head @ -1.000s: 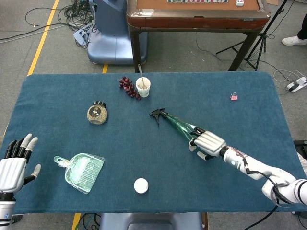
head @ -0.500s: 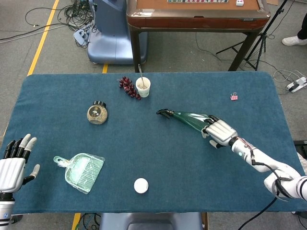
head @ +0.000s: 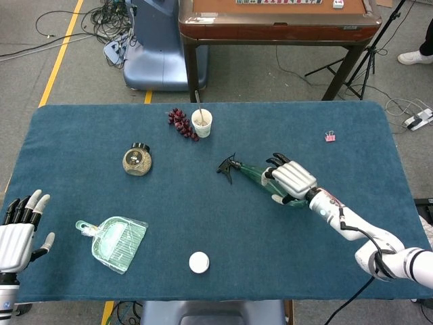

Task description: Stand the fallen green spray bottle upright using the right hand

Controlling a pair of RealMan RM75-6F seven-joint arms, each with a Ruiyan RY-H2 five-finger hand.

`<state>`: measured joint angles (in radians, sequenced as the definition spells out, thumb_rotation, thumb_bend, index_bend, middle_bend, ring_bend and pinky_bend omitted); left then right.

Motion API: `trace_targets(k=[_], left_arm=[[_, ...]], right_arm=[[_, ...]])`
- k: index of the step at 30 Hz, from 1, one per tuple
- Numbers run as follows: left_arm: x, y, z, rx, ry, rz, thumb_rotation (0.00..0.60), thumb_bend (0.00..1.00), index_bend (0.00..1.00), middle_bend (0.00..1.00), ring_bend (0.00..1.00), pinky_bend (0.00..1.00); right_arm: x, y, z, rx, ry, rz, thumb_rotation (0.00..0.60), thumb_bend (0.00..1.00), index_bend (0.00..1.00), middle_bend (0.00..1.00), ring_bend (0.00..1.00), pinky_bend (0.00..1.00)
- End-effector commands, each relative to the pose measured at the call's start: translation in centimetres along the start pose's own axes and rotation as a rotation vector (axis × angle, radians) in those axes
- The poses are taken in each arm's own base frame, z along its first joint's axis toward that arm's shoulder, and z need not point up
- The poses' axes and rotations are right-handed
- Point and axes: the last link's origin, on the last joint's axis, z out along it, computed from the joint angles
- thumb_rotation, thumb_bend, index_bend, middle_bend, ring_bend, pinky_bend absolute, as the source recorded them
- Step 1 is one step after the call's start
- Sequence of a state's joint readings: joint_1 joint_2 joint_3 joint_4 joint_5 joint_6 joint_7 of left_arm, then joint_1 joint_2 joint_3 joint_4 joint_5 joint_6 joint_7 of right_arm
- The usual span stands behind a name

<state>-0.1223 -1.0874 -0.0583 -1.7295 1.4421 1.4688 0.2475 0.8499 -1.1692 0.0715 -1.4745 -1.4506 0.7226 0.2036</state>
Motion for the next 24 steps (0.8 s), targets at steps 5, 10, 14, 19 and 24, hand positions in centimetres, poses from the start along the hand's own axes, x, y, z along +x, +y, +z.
trace_targets(k=[5,10,14,19,24], left_arm=[[0.1,-0.1,-0.1,0.004,0.002,-0.001,0.6,0.38,0.0,0.0,0.0,0.0],[0.0,-0.2,-0.2,0.007,-0.001,0.0,0.6,0.38,0.0,0.0,0.0,0.0],[0.1,-0.4,-0.3,0.01,0.001,-0.001,0.6,0.38,0.0,0.0,0.0,0.0],[0.0,-0.5,-0.4,0.015,-0.004,-0.002,0.6,0.38,0.0,0.0,0.0,0.0],[0.0,-0.7,-0.4,0.019,-0.004,-0.001,0.6,0.38,0.0,0.0,0.0,0.0]], right_arm=[[0.7,-0.5,2.2,-0.014,-0.003,0.01,0.6,0.73,0.37,0.31,0.09,0.0],[0.6,-0.3,3.9,-0.053,-0.022,0.007,0.6,0.88,0.33,0.3,0.09,0.0],[0.4,-0.1,5.1,-0.079,-0.042,0.0,0.6,0.94,0.33,0.3,0.09,0.0],[0.1,0.3,6.7,-0.123,-0.062,0.014,0.6,0.96,0.32,0.29,0.09,0.0],[-0.2,0.7,8.0,-0.164,-0.08,0.023,0.6,0.97,0.31,0.29,0.09,0.0]])
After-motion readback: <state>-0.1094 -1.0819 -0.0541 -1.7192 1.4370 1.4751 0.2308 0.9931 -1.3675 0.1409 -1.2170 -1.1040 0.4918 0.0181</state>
